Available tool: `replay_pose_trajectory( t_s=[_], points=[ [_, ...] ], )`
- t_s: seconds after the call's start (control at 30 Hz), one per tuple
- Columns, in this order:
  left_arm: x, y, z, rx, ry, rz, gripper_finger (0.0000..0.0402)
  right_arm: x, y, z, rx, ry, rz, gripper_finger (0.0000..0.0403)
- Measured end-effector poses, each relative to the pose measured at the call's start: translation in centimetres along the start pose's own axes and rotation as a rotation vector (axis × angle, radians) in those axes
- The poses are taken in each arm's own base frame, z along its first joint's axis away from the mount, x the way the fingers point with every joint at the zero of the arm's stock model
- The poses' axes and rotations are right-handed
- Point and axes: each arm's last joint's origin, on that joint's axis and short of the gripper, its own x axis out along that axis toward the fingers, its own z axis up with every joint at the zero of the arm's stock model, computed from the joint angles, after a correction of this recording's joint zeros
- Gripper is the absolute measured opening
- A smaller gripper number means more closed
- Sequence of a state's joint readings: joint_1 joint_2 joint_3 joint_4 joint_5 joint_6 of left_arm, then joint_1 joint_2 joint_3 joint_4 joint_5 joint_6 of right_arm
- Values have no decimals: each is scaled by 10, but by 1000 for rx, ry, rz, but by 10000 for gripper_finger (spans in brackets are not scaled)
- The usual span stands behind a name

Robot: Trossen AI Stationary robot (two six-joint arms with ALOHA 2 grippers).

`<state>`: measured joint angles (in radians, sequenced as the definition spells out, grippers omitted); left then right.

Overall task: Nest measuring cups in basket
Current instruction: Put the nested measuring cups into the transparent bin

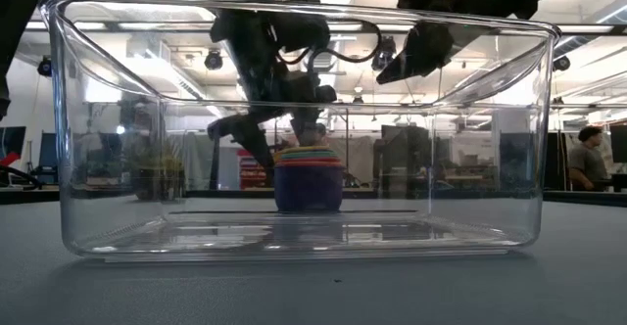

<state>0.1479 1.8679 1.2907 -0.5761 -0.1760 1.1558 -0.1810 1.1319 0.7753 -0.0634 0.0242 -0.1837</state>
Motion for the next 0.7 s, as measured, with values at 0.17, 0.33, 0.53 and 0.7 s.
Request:
replay_pose_trajectory(
  t_s=[0.17, 0.33, 0.53, 0.7],
  points=[
    [2, 4, -9, 6, -44, -23, 275, -1, 0, 0, -1, 1, 0, 9],
    [4, 8, -20, -24, -105, -52, 274, -1, 0, 0, -1, 2, 0, 9],
    [19, 5, -24, -55, -128, -109, 253, -1, 0, 0, -1, 5, 1, 9],
    [36, -1, -23, -63, -106, -166, 223, -1, 0, 0, 0, 5, 1, 9]
  ],
)
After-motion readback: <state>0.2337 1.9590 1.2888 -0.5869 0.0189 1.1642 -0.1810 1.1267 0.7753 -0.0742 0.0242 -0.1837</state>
